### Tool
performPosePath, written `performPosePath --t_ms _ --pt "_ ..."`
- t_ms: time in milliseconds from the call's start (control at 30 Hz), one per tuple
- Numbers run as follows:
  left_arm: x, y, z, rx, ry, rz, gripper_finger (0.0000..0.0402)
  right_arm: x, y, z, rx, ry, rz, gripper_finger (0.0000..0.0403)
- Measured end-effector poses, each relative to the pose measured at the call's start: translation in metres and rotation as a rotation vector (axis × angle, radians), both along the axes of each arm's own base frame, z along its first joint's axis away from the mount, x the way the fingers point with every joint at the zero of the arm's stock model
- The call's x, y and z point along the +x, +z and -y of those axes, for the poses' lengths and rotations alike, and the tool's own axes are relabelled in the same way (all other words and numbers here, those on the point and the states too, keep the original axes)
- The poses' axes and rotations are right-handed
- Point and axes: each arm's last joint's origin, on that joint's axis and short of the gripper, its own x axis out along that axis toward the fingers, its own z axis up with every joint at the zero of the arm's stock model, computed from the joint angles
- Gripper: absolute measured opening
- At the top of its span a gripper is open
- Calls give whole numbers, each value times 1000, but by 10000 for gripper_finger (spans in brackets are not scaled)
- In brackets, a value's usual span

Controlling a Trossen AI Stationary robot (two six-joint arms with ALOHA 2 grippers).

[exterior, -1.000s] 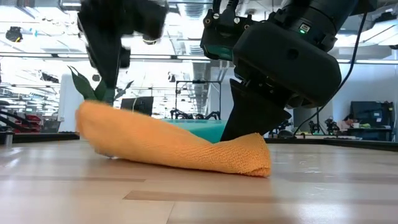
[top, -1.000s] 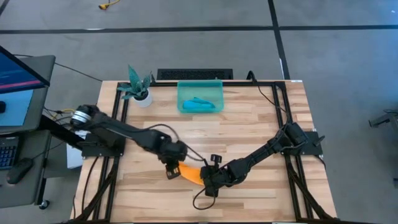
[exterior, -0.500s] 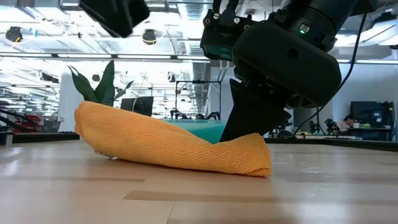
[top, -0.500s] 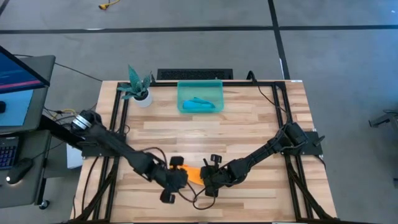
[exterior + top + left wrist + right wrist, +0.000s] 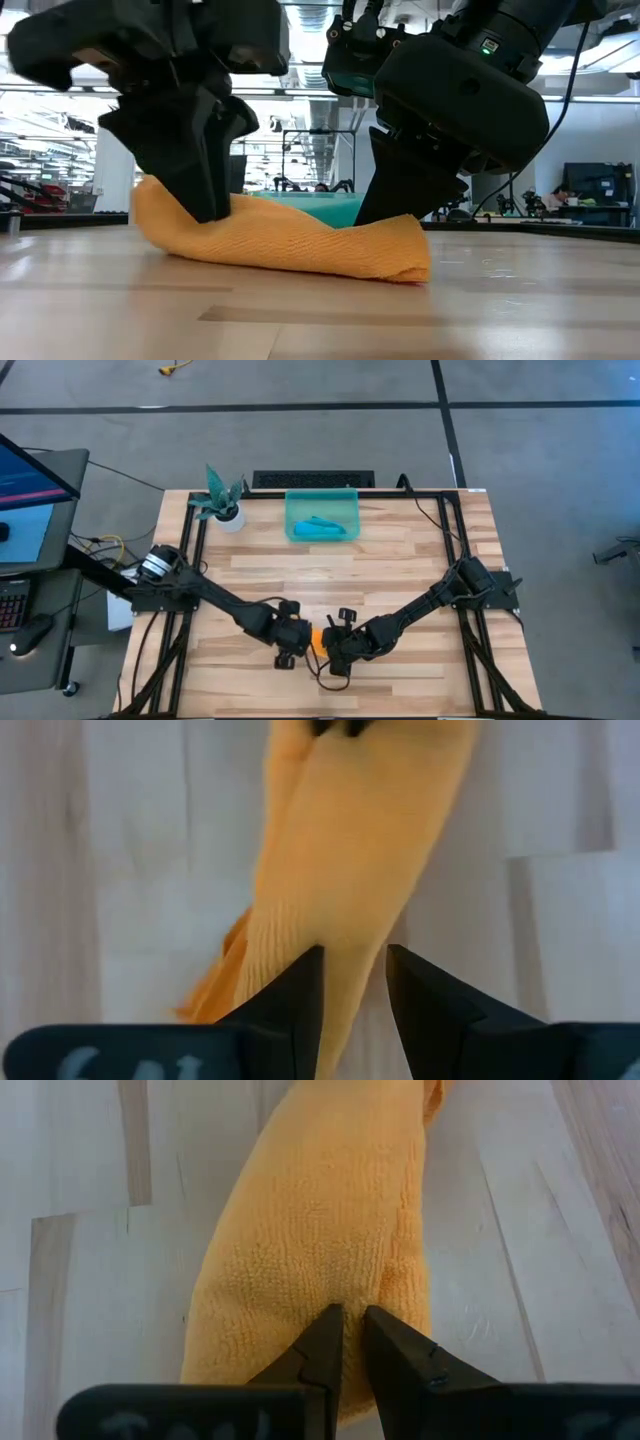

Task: Roll microfiber towels into tight, uniform cylinder then place into a basket
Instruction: Roll the orange microfiber cloth

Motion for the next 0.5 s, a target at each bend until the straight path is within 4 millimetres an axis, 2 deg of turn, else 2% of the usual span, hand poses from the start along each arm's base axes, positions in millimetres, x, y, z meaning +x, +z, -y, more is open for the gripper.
performPosePath --t_ms 200,500 --pt "-6 -3 -10 5 112 -85 105 0 0 0 1 1 0 71" --pt "-19 -32 -22 -37 198 -68 105 0 0 -1 10 5 -2 71"
